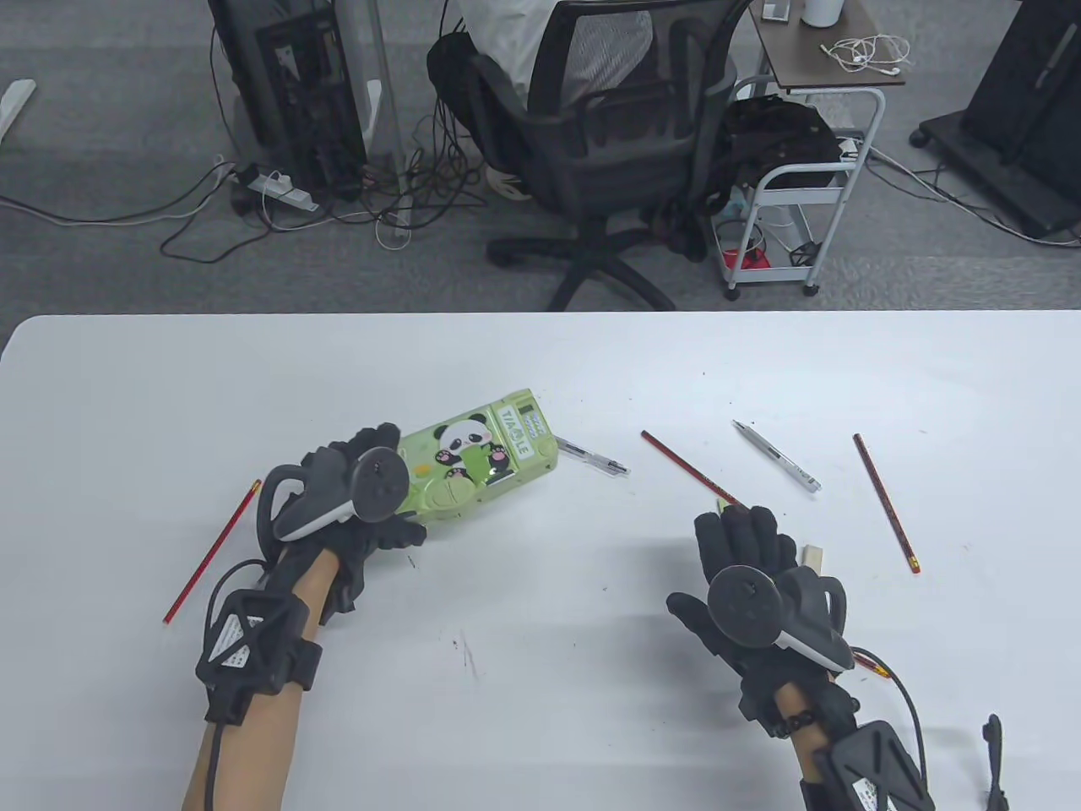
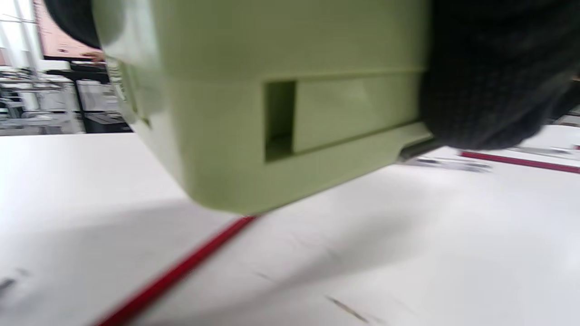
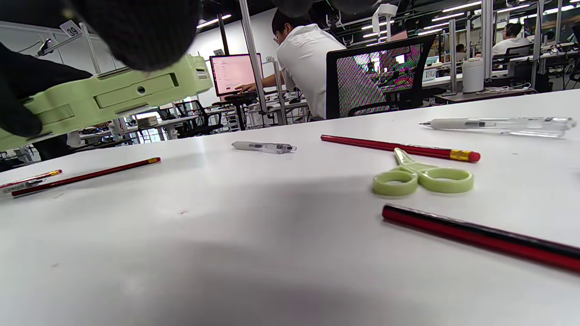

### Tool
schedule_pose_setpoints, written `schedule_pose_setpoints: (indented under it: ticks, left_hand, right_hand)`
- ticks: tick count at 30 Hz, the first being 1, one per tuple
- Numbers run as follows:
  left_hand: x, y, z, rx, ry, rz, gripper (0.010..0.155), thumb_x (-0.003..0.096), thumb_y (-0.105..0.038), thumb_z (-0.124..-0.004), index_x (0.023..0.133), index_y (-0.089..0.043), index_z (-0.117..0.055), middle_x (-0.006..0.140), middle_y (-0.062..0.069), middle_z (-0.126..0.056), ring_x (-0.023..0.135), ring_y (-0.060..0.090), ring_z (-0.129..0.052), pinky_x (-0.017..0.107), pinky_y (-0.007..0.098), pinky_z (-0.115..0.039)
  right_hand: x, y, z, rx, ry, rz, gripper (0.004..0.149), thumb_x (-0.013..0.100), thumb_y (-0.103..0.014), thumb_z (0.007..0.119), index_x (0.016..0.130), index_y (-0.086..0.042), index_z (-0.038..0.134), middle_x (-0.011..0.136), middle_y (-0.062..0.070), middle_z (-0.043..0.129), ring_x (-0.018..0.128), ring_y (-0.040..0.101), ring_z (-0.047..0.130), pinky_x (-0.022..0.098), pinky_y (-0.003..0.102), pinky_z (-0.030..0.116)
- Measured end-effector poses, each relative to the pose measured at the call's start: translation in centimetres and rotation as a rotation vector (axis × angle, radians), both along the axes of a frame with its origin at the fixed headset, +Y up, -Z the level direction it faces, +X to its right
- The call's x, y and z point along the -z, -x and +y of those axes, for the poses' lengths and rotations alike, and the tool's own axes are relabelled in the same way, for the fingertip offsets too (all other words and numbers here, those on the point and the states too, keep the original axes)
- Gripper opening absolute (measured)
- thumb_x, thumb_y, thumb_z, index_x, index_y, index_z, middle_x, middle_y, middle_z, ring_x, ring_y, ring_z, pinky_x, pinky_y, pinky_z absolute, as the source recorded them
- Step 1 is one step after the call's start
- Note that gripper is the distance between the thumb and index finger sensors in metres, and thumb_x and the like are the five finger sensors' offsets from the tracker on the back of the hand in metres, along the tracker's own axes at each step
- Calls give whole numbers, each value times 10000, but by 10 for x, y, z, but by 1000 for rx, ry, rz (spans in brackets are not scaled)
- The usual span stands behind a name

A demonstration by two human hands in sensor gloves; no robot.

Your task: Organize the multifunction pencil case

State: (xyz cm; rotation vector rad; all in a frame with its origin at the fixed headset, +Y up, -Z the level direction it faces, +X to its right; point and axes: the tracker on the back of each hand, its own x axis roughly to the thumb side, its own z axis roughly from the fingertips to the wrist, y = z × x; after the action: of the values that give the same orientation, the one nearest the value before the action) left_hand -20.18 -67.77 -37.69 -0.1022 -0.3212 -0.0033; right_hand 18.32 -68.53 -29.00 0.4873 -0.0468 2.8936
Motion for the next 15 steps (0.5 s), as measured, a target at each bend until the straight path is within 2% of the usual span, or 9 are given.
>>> schedule_pose_setpoints:
  ticks: [6, 10, 15]
  left_hand:
    - [-26, -45, -23, 39, 37, -149, 1151, 366, -609, -955, 1152, -31, -343, 1208, 276, -552, 1043, 585, -702, 667, 824, -599]
    - [-34, -68, -41, 53, 59, -232, 1143, 368, -606, -954, 1152, -34, -349, 1204, 276, -560, 1037, 585, -713, 666, 822, -602]
    - [-37, -90, -58, 43, 94, -299, 1129, 372, -598, -952, 1153, -49, -350, 1207, 269, -562, 1041, 581, -720, 673, 815, -595]
  right_hand:
    - [3, 2, -5, -5, 14, 16, 897, 494, -491, 703, 1111, 44, 330, 1075, 424, 299, 951, 693, 345, 662, 763, 415]
    - [8, 9, -18, -46, 63, 42, 890, 492, -486, 710, 1114, 20, 323, 1077, 412, 343, 945, 680, 429, 668, 744, 460]
    - [14, 17, -28, -78, 61, 91, 866, 487, -471, 727, 1116, -33, 321, 1086, 384, 342, 949, 643, 509, 680, 710, 518]
